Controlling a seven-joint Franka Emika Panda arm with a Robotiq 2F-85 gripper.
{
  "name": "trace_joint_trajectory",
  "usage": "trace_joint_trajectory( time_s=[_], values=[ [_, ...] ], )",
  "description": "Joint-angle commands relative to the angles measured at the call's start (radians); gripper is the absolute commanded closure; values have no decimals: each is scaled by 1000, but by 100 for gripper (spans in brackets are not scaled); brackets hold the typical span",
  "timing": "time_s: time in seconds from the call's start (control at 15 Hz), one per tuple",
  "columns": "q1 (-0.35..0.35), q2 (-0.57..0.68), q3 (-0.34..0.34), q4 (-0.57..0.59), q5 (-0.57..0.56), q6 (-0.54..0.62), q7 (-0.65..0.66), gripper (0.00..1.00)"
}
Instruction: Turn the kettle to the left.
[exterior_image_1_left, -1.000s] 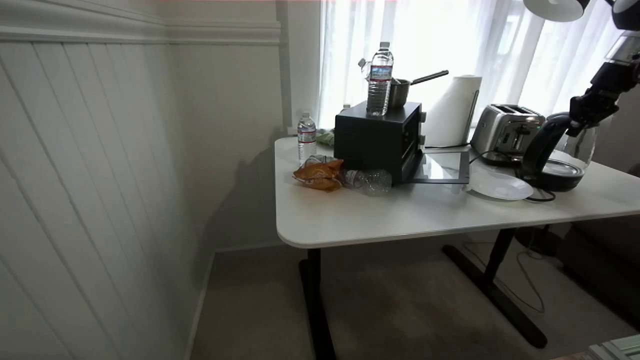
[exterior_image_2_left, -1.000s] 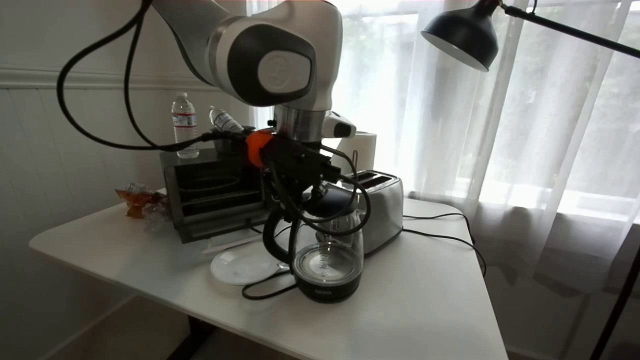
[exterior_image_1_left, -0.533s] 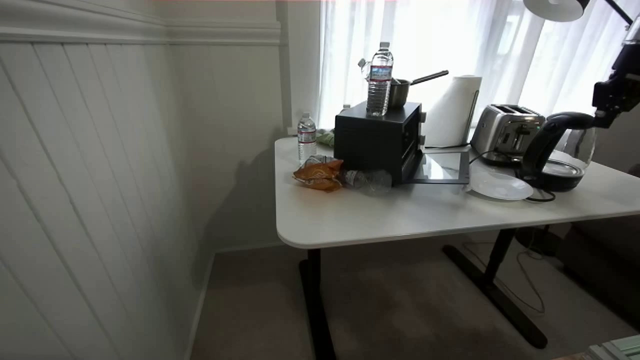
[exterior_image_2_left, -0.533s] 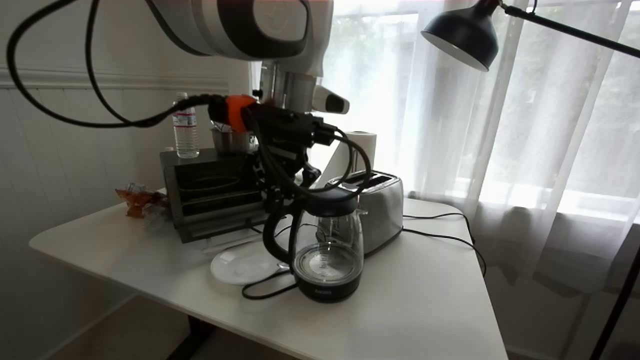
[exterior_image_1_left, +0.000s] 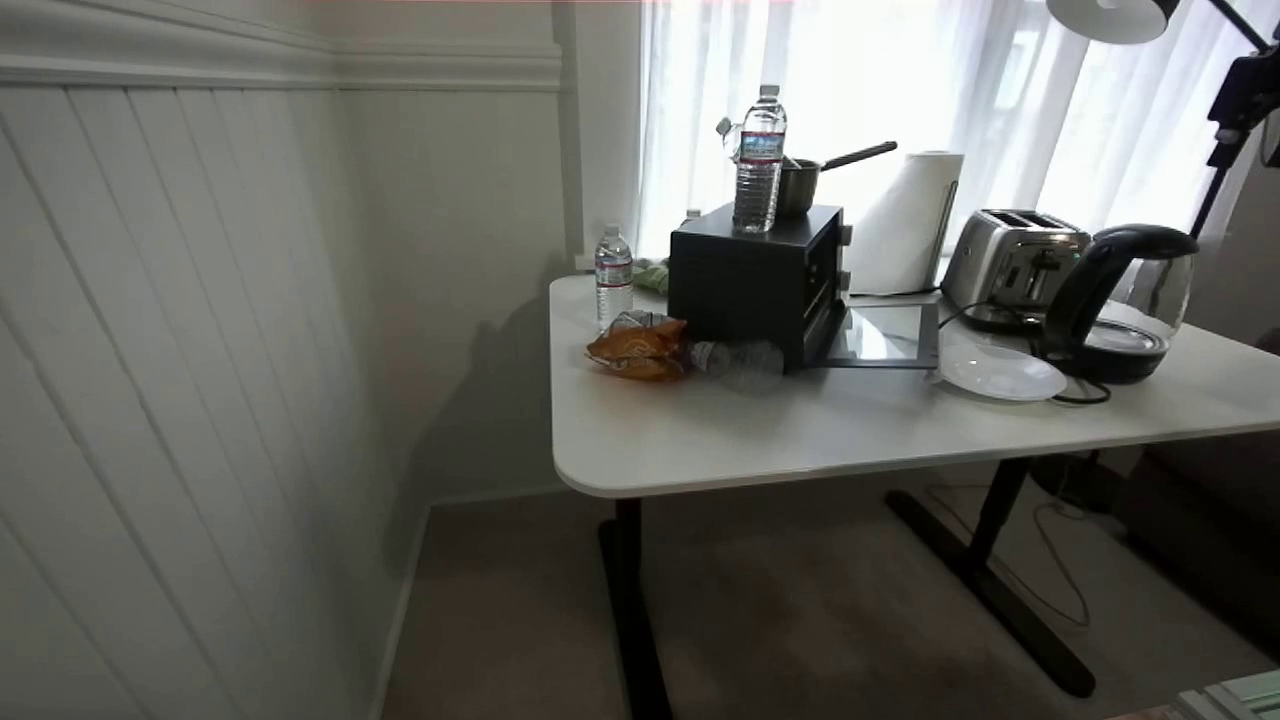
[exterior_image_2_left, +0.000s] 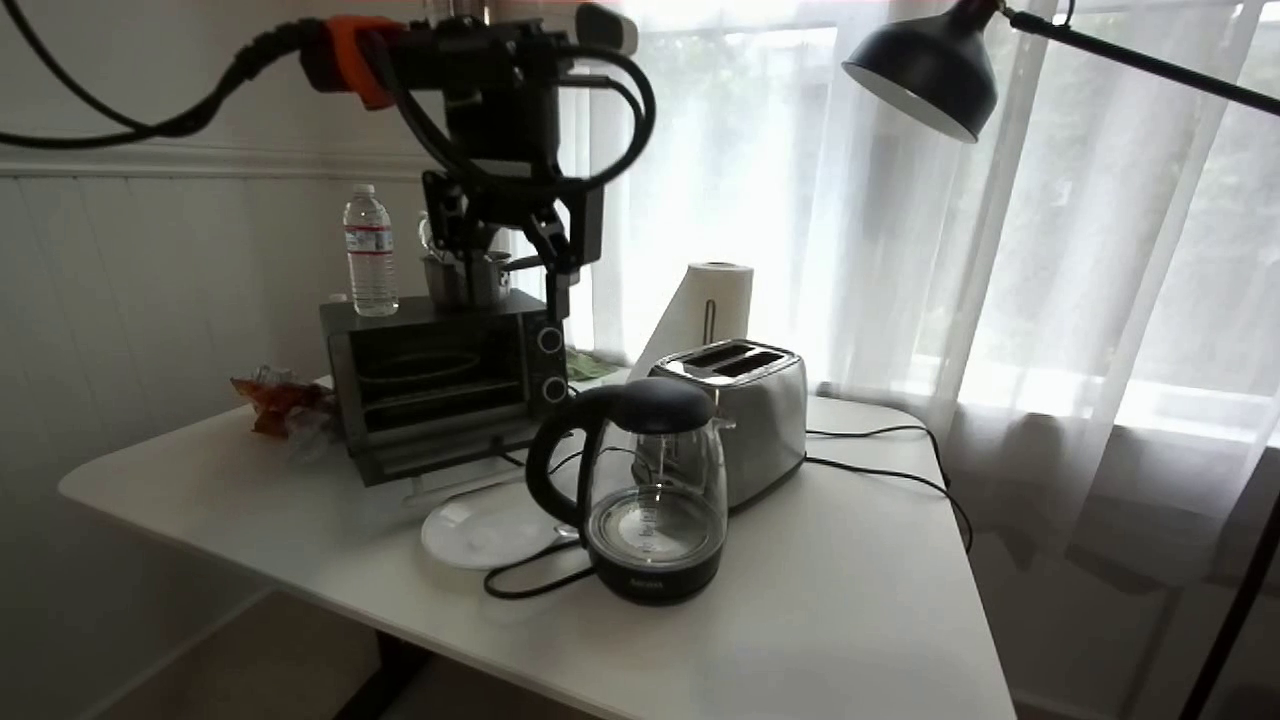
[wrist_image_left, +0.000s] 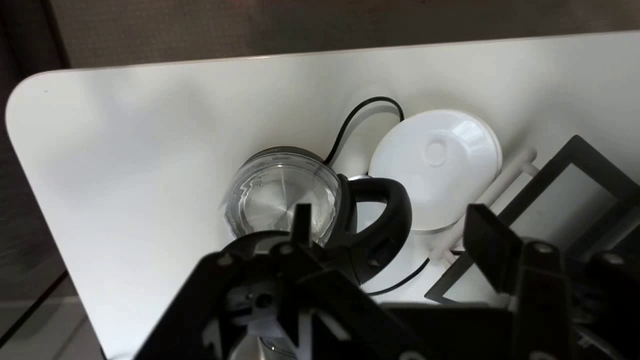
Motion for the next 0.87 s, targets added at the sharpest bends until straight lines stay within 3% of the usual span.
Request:
trace_joint_trajectory(
  time_s=[0.0, 0.2, 0.27, 0.8],
  values=[
    [2, -87, 71, 14, -40, -32, 122, 0],
    [11, -136, 117, 28, -30, -25, 199, 0],
    [18, -90, 85, 25, -20, -8, 146, 0],
    [22, -84, 82, 26, -18, -7, 151, 0]
  ],
)
